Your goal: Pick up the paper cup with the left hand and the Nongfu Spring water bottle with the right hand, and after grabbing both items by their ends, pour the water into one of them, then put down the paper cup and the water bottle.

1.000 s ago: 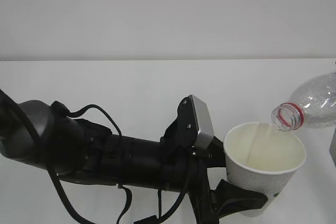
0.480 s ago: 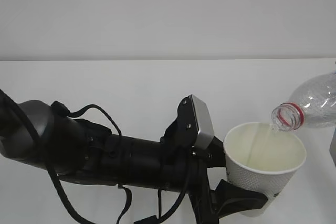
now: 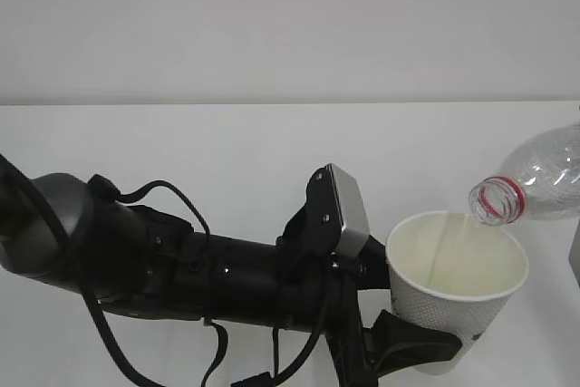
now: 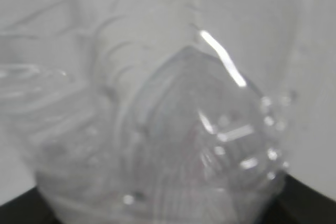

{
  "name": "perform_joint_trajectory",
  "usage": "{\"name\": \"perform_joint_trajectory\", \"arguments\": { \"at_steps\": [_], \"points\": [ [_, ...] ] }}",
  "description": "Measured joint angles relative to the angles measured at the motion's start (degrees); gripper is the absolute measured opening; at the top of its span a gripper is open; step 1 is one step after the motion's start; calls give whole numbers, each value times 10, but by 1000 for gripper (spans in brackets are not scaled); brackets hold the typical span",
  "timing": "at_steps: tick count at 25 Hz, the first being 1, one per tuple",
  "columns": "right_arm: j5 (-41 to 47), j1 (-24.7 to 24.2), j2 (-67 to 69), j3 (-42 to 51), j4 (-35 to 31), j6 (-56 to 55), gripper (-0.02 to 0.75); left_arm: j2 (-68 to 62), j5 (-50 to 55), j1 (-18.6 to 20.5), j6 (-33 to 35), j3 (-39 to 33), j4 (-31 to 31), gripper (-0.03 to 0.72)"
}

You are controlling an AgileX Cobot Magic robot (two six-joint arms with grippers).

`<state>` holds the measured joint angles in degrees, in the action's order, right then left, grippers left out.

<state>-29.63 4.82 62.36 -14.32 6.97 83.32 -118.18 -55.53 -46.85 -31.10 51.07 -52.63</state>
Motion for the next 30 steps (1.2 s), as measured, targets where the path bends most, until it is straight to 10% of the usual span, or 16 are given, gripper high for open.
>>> {"name": "perform_joint_trajectory", "arguments": {
  "at_steps": [30],
  "points": [
    [-4, 0, 0, 0, 0, 7, 485, 0, 0, 0, 0, 0, 0, 517]
  ]
}}
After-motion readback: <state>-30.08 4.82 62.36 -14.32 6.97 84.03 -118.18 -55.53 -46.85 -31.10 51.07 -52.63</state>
